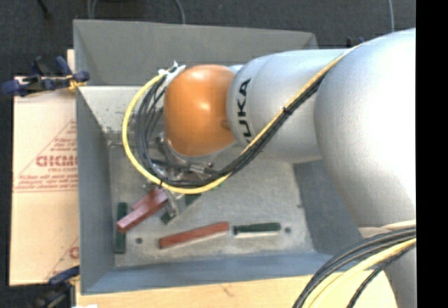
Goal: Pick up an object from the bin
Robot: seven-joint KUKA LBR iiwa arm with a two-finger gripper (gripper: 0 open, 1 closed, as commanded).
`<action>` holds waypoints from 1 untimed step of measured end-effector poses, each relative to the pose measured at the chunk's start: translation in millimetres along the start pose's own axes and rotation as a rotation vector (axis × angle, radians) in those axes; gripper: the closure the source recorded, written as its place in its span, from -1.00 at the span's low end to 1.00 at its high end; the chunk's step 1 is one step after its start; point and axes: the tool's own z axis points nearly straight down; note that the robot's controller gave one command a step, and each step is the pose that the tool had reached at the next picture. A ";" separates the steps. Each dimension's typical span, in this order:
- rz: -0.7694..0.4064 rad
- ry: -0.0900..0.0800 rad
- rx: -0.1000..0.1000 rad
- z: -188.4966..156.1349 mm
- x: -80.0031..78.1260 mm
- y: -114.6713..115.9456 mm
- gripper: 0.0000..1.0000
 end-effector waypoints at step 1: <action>0.001 0.002 -0.001 -16.3 0.7 -0.1 1.00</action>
Offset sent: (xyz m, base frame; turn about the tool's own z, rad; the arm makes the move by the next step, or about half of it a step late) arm -0.0002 0.0002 0.0065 0.0000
